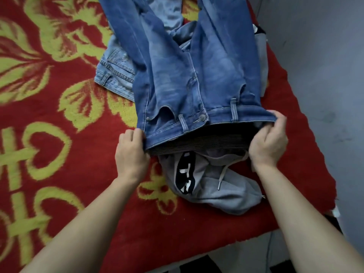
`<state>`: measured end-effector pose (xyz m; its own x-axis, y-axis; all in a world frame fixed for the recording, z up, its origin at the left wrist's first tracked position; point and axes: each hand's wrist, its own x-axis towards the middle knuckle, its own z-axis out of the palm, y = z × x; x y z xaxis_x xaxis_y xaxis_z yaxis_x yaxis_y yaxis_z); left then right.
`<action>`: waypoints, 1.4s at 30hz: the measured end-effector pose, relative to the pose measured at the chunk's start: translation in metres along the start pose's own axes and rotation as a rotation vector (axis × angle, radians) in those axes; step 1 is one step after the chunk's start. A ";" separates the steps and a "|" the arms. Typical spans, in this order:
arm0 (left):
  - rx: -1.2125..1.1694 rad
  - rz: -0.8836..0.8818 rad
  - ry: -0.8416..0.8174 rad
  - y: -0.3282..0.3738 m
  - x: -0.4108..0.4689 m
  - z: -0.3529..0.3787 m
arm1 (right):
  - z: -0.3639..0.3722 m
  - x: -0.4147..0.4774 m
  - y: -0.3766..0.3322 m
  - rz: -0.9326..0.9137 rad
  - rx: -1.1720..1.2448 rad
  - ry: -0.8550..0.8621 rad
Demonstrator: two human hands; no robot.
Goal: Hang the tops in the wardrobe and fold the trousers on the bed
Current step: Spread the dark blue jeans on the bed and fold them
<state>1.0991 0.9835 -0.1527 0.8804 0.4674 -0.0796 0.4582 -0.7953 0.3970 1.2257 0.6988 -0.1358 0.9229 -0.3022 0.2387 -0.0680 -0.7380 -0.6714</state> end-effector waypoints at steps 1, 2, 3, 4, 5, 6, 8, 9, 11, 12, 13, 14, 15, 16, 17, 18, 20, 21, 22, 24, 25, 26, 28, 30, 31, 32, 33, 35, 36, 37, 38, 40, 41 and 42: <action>0.041 -0.001 0.016 0.001 -0.006 -0.002 | -0.005 -0.008 0.005 -0.015 0.006 -0.060; 0.072 -0.035 0.001 0.000 -0.012 -0.004 | -0.008 -0.018 0.012 -0.039 -0.051 -0.177; 0.096 -0.091 -0.034 -0.002 -0.018 -0.004 | -0.010 -0.030 0.019 -0.081 -0.164 -0.323; 0.120 -0.147 -0.077 -0.005 -0.024 -0.004 | -0.010 -0.041 0.025 -0.136 -0.288 -0.457; 0.142 -0.177 -0.114 -0.008 -0.029 -0.003 | -0.011 -0.049 0.030 -0.189 -0.388 -0.549; 0.162 -0.180 -0.136 -0.011 -0.034 -0.002 | -0.010 -0.054 0.031 -0.224 -0.447 -0.595; 0.182 -0.172 -0.155 -0.012 -0.042 -0.002 | -0.009 -0.056 0.025 -0.228 -0.479 -0.628; 0.179 -0.185 -0.158 -0.012 -0.047 -0.003 | -0.011 -0.057 0.021 -0.222 -0.489 -0.643; 0.148 -0.253 -0.168 -0.011 -0.057 -0.009 | -0.023 -0.060 0.015 -0.228 -0.511 -0.663; 0.118 -0.295 -0.175 -0.012 -0.061 -0.016 | -0.033 -0.061 0.013 -0.228 -0.518 -0.662; 0.085 -0.334 -0.185 -0.012 -0.063 -0.025 | -0.043 -0.062 0.009 -0.219 -0.519 -0.656; 0.057 -0.367 -0.206 -0.012 -0.064 -0.036 | -0.054 -0.063 0.005 -0.204 -0.517 -0.651; 0.035 -0.393 -0.227 -0.010 -0.065 -0.050 | -0.065 -0.064 -0.001 -0.186 -0.511 -0.651; 0.020 -0.410 -0.227 -0.007 -0.065 -0.066 | -0.077 -0.066 -0.010 -0.169 -0.494 -0.647; 0.004 -0.419 -0.205 -0.003 -0.066 -0.084 | -0.089 -0.069 -0.019 -0.149 -0.468 -0.635; -0.013 -0.426 -0.168 0.001 -0.069 -0.103 | -0.102 -0.073 -0.029 -0.117 -0.440 -0.616; -0.057 -0.448 -0.108 0.009 -0.084 -0.141 | -0.126 -0.085 -0.050 0.015 -0.372 -0.575; -0.106 -0.464 -0.086 0.012 -0.092 -0.158 | -0.137 -0.090 -0.060 0.124 -0.327 -0.570; -0.184 -0.488 -0.063 0.014 -0.101 -0.173 | -0.146 -0.093 -0.069 0.259 -0.285 -0.581; -0.370 -0.559 -0.015 0.017 -0.118 -0.201 | -0.161 -0.095 -0.086 0.525 -0.216 -0.629; -0.438 -0.591 0.007 0.018 -0.127 -0.214 | -0.167 -0.095 -0.094 0.621 -0.161 -0.658; -0.487 -0.619 0.024 0.018 -0.135 -0.226 | -0.174 -0.095 -0.104 0.688 -0.085 -0.679; -0.589 -0.677 0.074 0.017 -0.148 -0.251 | -0.191 -0.089 -0.129 0.720 0.089 -0.679; -0.716 -0.716 0.123 0.019 -0.156 -0.275 | -0.213 -0.075 -0.159 0.673 0.240 -0.630; -0.786 -0.720 0.141 0.022 -0.158 -0.288 | -0.225 -0.065 -0.177 0.637 0.300 -0.590; -0.857 -0.715 0.164 0.025 -0.158 -0.303 | -0.236 -0.055 -0.196 0.591 0.351 -0.540; -0.927 -0.700 0.193 0.029 -0.157 -0.320 | -0.248 -0.046 -0.216 0.535 0.403 -0.488; -1.065 -0.645 0.254 0.036 -0.155 -0.357 | -0.272 -0.035 -0.258 0.416 0.510 -0.412; -1.132 -0.609 0.280 0.039 -0.155 -0.378 | -0.284 -0.034 -0.279 0.372 0.580 -0.383; -1.192 -0.570 0.306 0.041 -0.157 -0.400 | -0.297 -0.035 -0.300 0.334 0.656 -0.356; -1.244 -0.531 0.332 0.041 -0.160 -0.423 | -0.313 -0.038 -0.320 0.293 0.724 -0.327; -1.326 -0.443 0.381 0.036 -0.172 -0.472 | -0.345 -0.052 -0.361 0.203 0.837 -0.278; -1.359 -0.392 0.396 0.031 -0.180 -0.496 | -0.361 -0.061 -0.380 0.161 0.875 -0.258; -1.387 -0.334 0.402 0.025 -0.189 -0.521 | -0.376 -0.072 -0.398 0.121 0.899 -0.238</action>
<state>0.8808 1.0763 0.3483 0.5621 0.8072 -0.1803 -0.0554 0.2542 0.9656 1.0441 0.7874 0.3788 0.9887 -0.1420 0.0482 0.0577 0.0638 -0.9963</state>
